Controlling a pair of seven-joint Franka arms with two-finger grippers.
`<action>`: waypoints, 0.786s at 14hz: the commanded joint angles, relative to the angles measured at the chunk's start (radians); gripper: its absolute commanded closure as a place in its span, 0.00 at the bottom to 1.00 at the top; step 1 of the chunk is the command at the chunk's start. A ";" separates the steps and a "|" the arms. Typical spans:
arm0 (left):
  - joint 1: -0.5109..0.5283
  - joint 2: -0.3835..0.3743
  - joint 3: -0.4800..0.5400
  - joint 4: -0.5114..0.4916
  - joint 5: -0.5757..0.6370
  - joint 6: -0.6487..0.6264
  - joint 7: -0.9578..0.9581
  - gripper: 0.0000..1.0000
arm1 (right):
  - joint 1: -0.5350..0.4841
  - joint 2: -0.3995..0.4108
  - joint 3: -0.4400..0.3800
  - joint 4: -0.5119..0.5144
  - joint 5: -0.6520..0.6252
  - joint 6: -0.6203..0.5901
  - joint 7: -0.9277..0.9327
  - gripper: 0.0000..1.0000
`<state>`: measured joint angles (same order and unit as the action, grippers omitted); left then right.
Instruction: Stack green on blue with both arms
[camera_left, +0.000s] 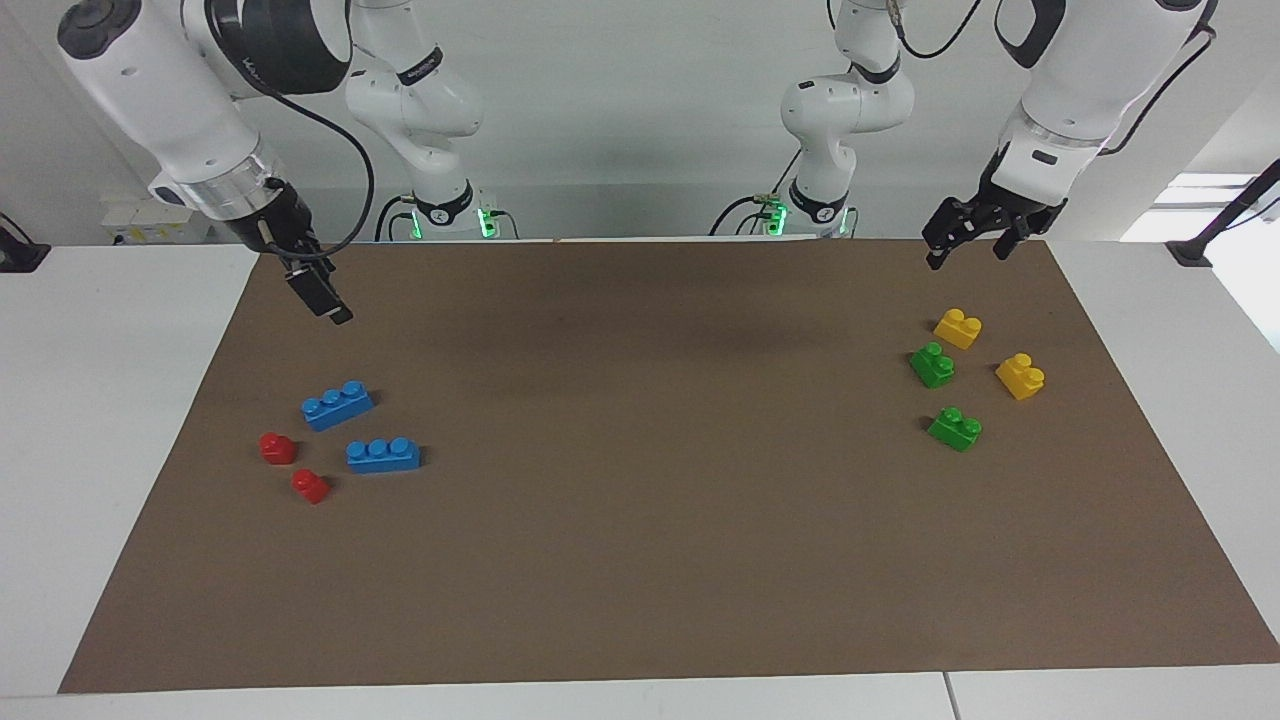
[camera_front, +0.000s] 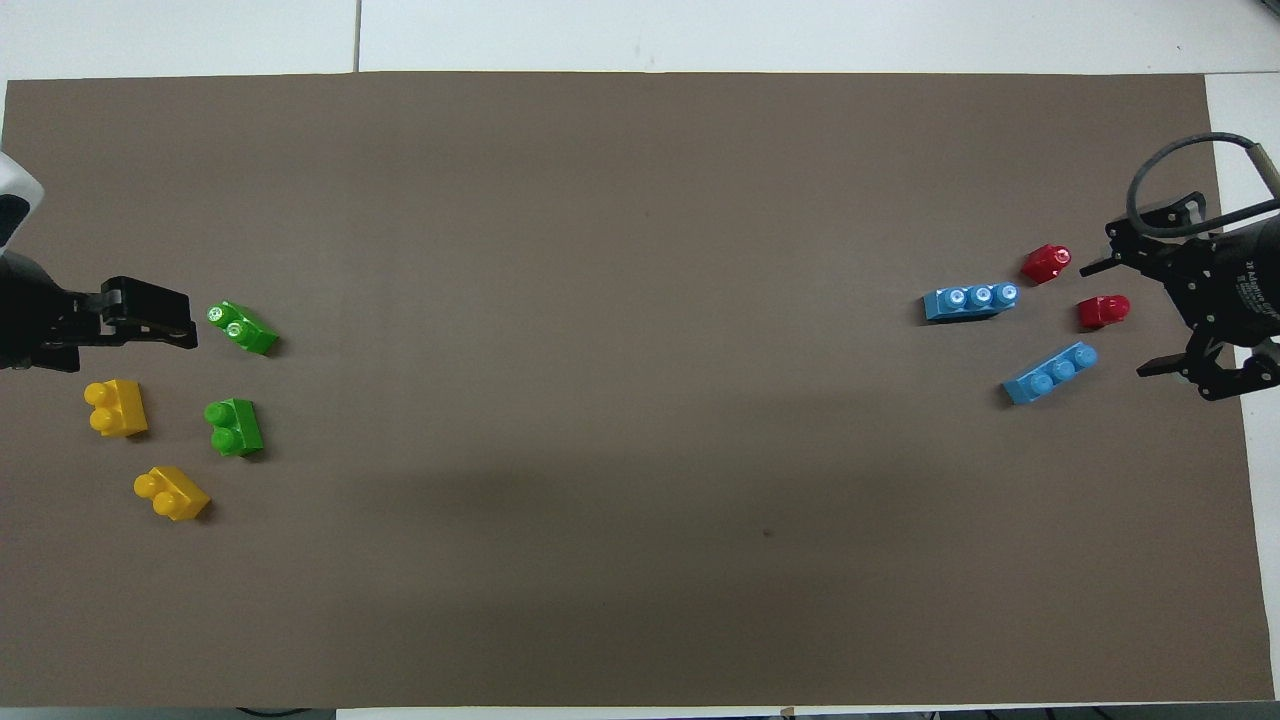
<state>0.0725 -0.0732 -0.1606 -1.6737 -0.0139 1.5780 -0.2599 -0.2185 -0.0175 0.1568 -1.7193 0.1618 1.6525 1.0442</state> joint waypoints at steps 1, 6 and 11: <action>0.010 -0.077 0.000 -0.136 -0.015 0.098 -0.178 0.00 | -0.016 0.031 0.006 0.003 0.025 0.010 0.019 0.01; 0.035 -0.099 0.000 -0.254 -0.017 0.210 -0.447 0.00 | -0.042 0.120 0.004 0.038 0.085 0.018 0.062 0.01; 0.108 -0.068 0.000 -0.356 -0.066 0.347 -0.469 0.00 | -0.055 0.206 0.004 0.069 0.088 0.076 0.062 0.01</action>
<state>0.1552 -0.1335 -0.1568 -1.9743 -0.0508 1.8671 -0.7148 -0.2562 0.1409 0.1539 -1.6892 0.2252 1.7139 1.0875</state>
